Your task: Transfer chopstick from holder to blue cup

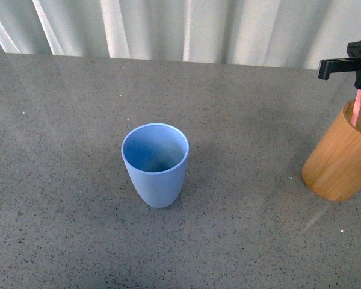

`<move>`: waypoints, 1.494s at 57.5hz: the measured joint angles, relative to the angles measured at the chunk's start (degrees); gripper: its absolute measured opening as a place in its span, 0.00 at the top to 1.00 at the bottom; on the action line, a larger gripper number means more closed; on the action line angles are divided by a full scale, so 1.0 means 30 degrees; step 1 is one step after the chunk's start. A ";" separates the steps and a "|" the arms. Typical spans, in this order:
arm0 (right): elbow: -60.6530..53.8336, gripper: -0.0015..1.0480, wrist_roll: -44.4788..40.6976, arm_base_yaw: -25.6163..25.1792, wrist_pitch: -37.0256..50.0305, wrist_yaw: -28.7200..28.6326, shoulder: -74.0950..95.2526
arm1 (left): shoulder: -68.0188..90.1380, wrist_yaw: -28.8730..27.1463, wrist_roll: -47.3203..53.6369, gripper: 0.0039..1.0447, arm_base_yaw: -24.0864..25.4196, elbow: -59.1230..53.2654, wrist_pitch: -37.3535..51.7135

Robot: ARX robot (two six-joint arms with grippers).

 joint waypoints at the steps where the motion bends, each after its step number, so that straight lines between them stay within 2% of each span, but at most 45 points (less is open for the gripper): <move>1: -0.0044 0.98 -0.0007 0.0029 0.0000 0.0007 -0.0160 | 0.0000 0.0000 0.0000 0.06 0.0000 0.0000 0.0000; 10: -0.0233 0.98 -0.0095 0.0262 -0.0466 0.0124 -0.1625 | 0.0000 0.0000 0.0000 0.06 0.0000 0.0000 0.0000; 22: -0.0117 0.98 -0.1639 0.0954 -0.1239 0.0670 -0.4262 | 0.0000 0.0000 0.0000 0.06 0.0000 0.0000 0.0000; 33: 0.1858 0.98 -0.2637 0.2601 -0.2725 0.1545 -0.7468 | 0.0000 0.0000 0.0000 0.06 0.0000 0.0000 0.0000; 45: 0.2885 0.98 0.0051 0.4932 -0.4262 0.1537 -0.8211 | 0.0000 0.0000 0.0000 0.06 0.0000 0.0000 0.0000; 55: 0.2892 0.98 0.2135 0.6674 -0.3585 0.1370 -0.6586 | 0.0000 0.0000 0.0000 0.06 0.0000 0.0000 0.0000; 67: 0.4029 0.98 0.3818 0.7562 -0.3016 0.0780 -0.3344 | 0.0000 0.0000 0.0000 0.06 0.0000 0.0000 0.0000; 86: 0.5457 0.98 0.4335 0.8590 -0.2535 0.0270 -0.1494 | 0.0000 0.0000 0.0000 0.06 0.0000 0.0000 0.0000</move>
